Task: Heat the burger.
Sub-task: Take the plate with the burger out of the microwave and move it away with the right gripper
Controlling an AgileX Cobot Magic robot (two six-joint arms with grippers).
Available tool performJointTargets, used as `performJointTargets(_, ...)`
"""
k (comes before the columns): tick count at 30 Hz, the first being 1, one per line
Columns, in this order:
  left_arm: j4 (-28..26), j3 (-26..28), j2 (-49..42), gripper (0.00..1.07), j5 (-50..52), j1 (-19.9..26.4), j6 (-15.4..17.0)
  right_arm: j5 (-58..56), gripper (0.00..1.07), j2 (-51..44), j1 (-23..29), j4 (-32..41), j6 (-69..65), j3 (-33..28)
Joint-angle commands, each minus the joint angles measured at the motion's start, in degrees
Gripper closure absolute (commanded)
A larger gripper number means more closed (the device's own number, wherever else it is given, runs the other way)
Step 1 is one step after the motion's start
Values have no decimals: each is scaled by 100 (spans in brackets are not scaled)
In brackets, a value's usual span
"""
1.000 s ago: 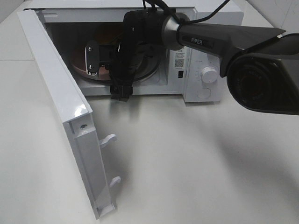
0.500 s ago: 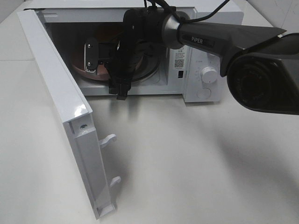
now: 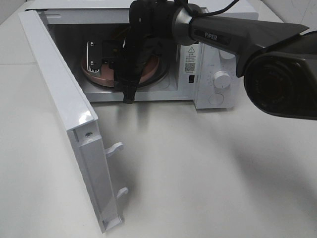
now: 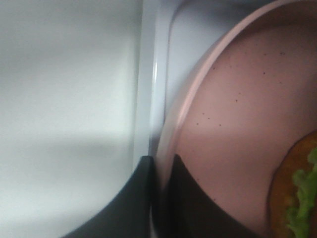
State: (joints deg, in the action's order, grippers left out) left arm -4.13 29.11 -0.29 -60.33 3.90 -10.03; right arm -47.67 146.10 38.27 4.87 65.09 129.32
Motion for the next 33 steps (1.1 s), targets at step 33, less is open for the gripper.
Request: performJointTargets(33, -40, -6, -97, 4, 29, 11, 23, -957, 107, -1157, -23, -281, 155, -1220)
